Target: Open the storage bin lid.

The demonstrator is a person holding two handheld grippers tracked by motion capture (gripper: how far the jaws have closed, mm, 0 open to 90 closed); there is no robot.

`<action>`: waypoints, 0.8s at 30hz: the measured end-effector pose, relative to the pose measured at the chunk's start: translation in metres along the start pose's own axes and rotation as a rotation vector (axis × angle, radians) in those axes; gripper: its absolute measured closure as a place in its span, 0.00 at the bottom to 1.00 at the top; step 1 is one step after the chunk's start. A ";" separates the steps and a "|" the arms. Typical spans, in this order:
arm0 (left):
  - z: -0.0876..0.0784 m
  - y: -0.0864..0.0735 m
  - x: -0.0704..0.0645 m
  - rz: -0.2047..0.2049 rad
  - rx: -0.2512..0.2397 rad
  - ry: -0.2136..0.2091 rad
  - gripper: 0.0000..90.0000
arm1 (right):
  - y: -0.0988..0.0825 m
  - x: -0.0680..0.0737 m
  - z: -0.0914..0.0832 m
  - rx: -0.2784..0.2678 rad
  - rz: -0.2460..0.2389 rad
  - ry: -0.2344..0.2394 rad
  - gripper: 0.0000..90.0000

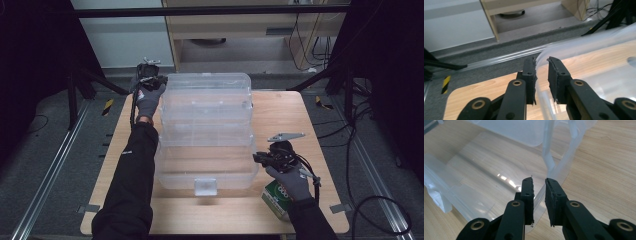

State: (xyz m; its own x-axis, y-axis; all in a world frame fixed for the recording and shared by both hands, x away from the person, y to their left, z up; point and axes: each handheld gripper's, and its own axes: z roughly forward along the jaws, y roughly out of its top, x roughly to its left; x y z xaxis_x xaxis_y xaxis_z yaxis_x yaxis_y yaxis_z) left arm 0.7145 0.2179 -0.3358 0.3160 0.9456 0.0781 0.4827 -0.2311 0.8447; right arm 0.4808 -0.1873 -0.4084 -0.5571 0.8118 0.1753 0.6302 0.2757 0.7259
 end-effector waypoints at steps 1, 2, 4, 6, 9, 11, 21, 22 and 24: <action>-0.002 0.000 0.001 0.010 0.002 0.015 0.84 | 0.000 0.000 0.000 -0.001 -0.001 -0.001 0.86; -0.003 -0.001 0.003 0.006 0.007 0.013 0.81 | 0.000 0.000 0.000 0.003 -0.001 0.002 0.87; -0.008 -0.003 0.007 -0.002 0.002 0.013 0.80 | 0.000 0.000 -0.001 -0.009 -0.006 0.006 0.88; -0.013 -0.006 0.011 -0.007 -0.002 0.006 0.79 | 0.001 0.001 -0.001 -0.003 -0.010 0.000 0.88; -0.025 -0.010 0.016 -0.021 -0.027 -0.017 0.77 | 0.001 0.001 -0.001 -0.003 -0.011 0.000 0.88; -0.036 -0.014 0.019 -0.021 -0.032 -0.036 0.75 | 0.001 0.001 -0.001 -0.002 -0.009 0.000 0.88; -0.098 -0.044 0.024 -0.009 -0.083 -0.116 0.68 | 0.001 -0.001 -0.001 -0.001 -0.002 0.013 0.88; -0.103 -0.048 0.024 -0.011 -0.089 -0.124 0.67 | 0.001 -0.001 -0.001 -0.001 -0.002 0.013 0.88; -0.116 -0.056 0.024 0.007 -0.092 -0.126 0.67 | 0.001 -0.001 -0.001 0.001 0.000 0.014 0.88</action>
State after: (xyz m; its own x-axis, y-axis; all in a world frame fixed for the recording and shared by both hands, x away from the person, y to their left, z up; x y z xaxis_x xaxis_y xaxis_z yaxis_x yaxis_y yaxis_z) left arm 0.6001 0.2798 -0.3204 0.4216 0.9065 0.0220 0.4054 -0.2101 0.8897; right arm 0.4813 -0.1883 -0.4072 -0.5650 0.8041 0.1846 0.6306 0.2766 0.7252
